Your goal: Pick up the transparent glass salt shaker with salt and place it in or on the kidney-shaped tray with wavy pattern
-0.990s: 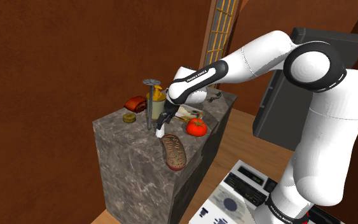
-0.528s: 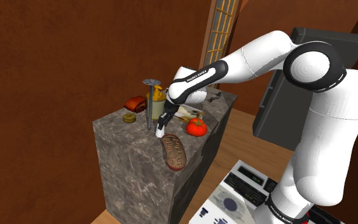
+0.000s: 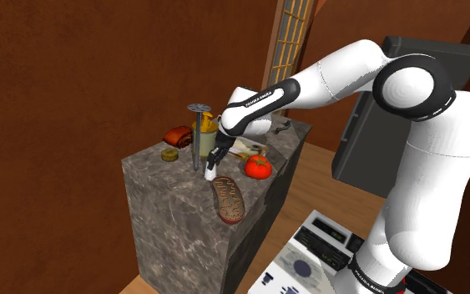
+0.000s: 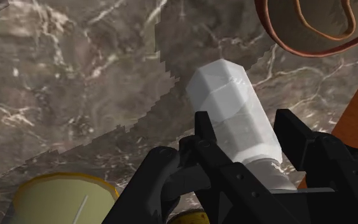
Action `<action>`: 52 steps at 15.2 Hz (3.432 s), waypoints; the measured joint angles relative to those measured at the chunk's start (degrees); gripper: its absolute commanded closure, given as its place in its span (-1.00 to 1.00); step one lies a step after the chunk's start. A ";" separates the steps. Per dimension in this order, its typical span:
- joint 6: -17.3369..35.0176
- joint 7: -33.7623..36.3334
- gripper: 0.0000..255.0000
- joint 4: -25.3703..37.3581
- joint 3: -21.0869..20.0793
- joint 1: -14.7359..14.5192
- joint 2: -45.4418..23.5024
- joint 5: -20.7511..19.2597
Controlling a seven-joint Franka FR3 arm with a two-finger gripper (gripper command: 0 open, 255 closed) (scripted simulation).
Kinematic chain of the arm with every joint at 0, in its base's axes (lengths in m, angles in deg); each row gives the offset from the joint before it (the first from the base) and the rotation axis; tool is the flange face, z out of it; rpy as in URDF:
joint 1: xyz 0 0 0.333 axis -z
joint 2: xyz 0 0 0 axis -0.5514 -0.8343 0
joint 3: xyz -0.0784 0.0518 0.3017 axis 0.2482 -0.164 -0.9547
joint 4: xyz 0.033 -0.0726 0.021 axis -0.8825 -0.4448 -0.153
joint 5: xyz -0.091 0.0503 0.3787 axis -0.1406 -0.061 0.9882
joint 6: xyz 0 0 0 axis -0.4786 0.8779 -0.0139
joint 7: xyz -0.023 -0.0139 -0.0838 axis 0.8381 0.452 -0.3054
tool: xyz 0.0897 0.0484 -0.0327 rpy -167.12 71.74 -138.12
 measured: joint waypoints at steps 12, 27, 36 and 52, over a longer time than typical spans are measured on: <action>-7.74 2.87 1.00 3.09 0.69 -0.18 4.86 -2.66; -14.28 7.15 1.00 0.35 0.10 -1.12 14.65 -5.28; -13.75 13.99 1.00 -17.05 -4.00 -3.41 32.57 -6.18; -1.51 12.33 1.00 -26.22 -4.52 -4.61 29.44 -3.93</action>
